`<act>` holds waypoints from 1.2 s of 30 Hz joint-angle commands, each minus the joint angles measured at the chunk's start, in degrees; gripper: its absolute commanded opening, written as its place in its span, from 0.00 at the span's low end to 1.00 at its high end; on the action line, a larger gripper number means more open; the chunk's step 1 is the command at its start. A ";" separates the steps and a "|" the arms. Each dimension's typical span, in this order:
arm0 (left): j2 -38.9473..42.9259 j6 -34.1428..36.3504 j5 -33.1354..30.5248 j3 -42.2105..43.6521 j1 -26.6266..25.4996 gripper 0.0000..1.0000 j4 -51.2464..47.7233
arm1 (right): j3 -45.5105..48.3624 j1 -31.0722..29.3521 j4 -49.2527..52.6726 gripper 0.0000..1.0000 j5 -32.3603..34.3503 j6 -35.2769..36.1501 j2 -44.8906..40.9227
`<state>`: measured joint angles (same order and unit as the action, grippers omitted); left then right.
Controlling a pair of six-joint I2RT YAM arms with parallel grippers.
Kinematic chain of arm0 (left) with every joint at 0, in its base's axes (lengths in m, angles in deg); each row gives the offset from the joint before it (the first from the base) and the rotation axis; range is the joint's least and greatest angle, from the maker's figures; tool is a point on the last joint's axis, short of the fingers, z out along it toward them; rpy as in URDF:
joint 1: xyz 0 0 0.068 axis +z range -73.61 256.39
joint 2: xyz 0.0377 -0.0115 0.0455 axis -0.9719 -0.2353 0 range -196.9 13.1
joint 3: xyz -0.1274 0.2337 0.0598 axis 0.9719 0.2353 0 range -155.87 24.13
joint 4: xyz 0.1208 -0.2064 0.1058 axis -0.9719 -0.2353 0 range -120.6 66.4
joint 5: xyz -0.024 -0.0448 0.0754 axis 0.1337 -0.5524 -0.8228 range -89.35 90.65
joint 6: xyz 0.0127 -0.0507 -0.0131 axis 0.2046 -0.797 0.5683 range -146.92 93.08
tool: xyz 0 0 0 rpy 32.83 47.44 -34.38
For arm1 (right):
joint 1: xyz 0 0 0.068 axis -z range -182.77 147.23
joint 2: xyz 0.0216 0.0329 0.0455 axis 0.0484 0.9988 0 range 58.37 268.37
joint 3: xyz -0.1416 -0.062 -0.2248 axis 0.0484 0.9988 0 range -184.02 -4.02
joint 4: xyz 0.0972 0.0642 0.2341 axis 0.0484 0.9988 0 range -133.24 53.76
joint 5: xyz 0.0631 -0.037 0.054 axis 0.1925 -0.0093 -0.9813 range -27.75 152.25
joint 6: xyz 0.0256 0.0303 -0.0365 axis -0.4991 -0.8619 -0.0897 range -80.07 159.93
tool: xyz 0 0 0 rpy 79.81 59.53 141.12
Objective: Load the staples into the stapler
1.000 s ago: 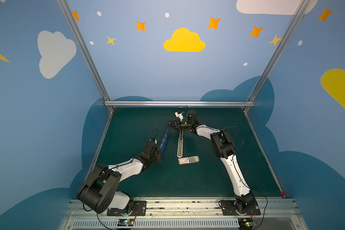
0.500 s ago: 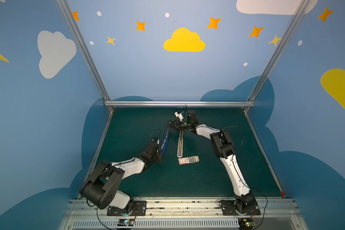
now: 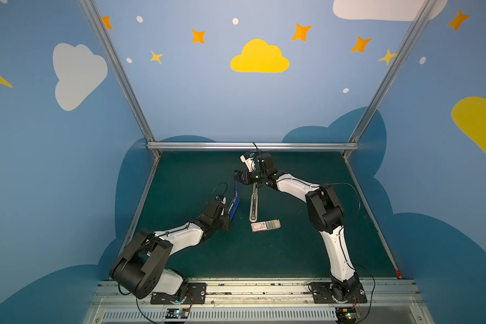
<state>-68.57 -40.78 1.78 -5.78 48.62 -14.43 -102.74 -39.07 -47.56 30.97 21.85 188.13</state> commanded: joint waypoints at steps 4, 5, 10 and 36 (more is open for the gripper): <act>1.86 -2.83 -2.83 -1.12 1.04 0.04 5.00 | 5.57 -6.15 3.19 0.23 -2.18 0.69 -5.27; 2.09 -2.82 -2.80 -1.11 1.07 0.04 5.15 | 5.87 -6.55 3.39 0.23 -2.07 0.71 -5.64; 3.63 -2.63 -2.36 -1.03 1.26 0.04 5.59 | 8.08 -8.12 3.07 0.24 -0.81 1.96 -7.77; 9.55 -1.60 -2.53 -5.46 2.10 0.04 1.48 | 13.21 -10.99 5.02 0.27 0.08 4.42 -14.21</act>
<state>-60.90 -39.30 4.88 -6.21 49.28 -23.87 -91.06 -45.36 -49.20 41.09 32.53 178.14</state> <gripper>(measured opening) 0.182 0.272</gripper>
